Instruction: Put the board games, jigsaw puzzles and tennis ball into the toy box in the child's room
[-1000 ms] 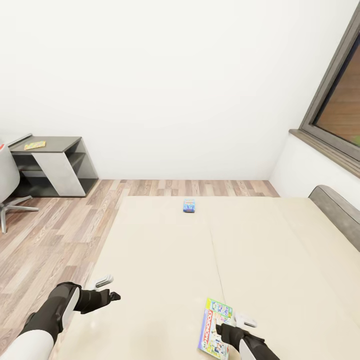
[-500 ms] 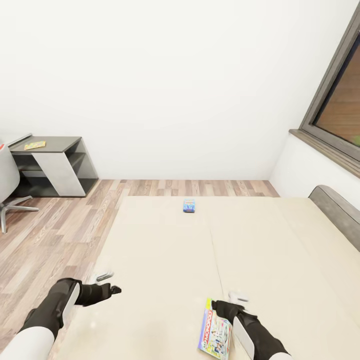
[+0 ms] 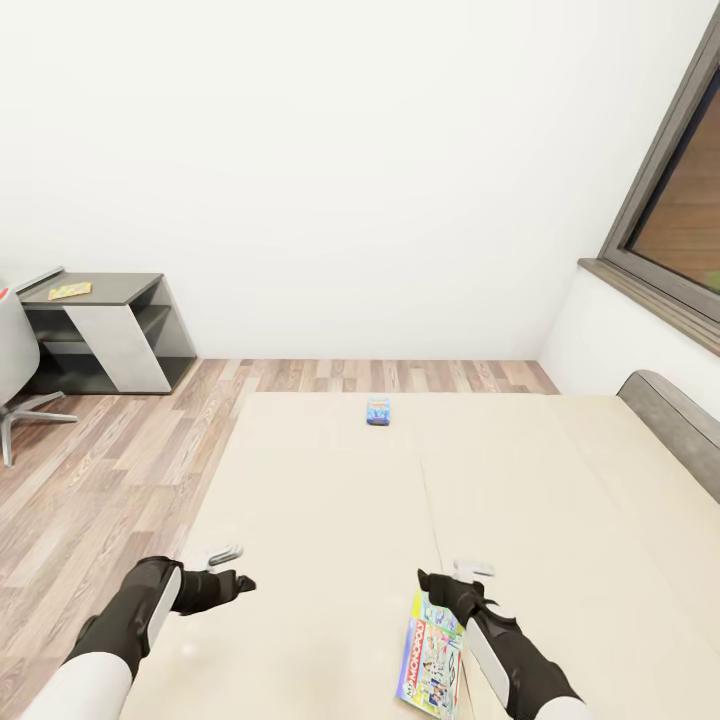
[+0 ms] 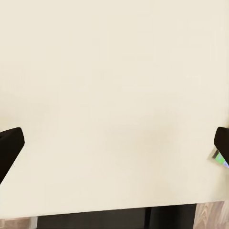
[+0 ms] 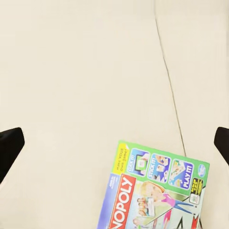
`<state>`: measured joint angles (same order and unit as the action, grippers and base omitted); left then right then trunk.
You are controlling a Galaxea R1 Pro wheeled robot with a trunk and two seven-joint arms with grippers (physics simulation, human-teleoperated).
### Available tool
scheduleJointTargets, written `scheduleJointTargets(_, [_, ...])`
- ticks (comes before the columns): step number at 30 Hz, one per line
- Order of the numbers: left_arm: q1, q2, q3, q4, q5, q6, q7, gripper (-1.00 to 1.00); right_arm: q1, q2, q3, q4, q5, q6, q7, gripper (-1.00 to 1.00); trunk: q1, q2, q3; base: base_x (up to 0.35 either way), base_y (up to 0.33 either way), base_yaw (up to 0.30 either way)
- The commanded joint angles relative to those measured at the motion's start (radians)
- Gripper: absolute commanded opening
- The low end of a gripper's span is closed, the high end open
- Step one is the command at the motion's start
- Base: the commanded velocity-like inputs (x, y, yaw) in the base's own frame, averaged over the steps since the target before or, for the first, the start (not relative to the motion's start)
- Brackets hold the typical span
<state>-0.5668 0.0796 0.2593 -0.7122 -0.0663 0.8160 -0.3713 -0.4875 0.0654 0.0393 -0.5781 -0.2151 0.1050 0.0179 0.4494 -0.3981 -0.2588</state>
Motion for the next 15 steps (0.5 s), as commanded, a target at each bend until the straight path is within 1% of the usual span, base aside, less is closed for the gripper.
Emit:
scheduleJointTargets(1, [-0.001, 0.0, 0.004, -0.002, -0.007, 0.005, -0.001, 1.0, -0.001, 0.0, 0.0, -0.008, -0.006, -0.001, 0.0, 1.0, 0.001, -0.002, -0.002, 0.0, 0.0, 0.0])
scheduleJointTargets(4, [-0.001, 0.0, 0.004, -0.003, -0.006, 0.005, 0.015, 1.0, -0.002, 0.0, -0.003, -0.024, -0.008, -0.018, -0.001, 1.0, 0.001, -0.002, -0.002, 0.0, 0.0, 0.0])
scheduleJointTargets(11, [-0.001, 0.002, 0.004, -0.005, -0.006, 0.006, 0.055, 1.0, -0.02, 0.001, -0.007, -0.024, -0.013, -0.055, -0.012, 1.0, 0.001, -0.002, -0.002, 0.0, 0.0, 0.0])
scheduleJointTargets(13, [-0.001, 0.002, 0.005, -0.005, -0.006, 0.006, 0.063, 1.0, -0.027, 0.001, -0.008, -0.024, -0.013, -0.044, -0.013, 1.0, 0.001, -0.002, -0.002, 0.0, 0.0, 0.0])
scheduleJointTargets(15, [-0.001, 0.002, 0.005, -0.006, -0.006, 0.006, 0.054, 1.0, -0.032, 0.001, -0.008, -0.024, -0.012, -0.032, -0.014, 1.0, 0.001, -0.002, -0.002, 0.0, 0.0, 0.0])
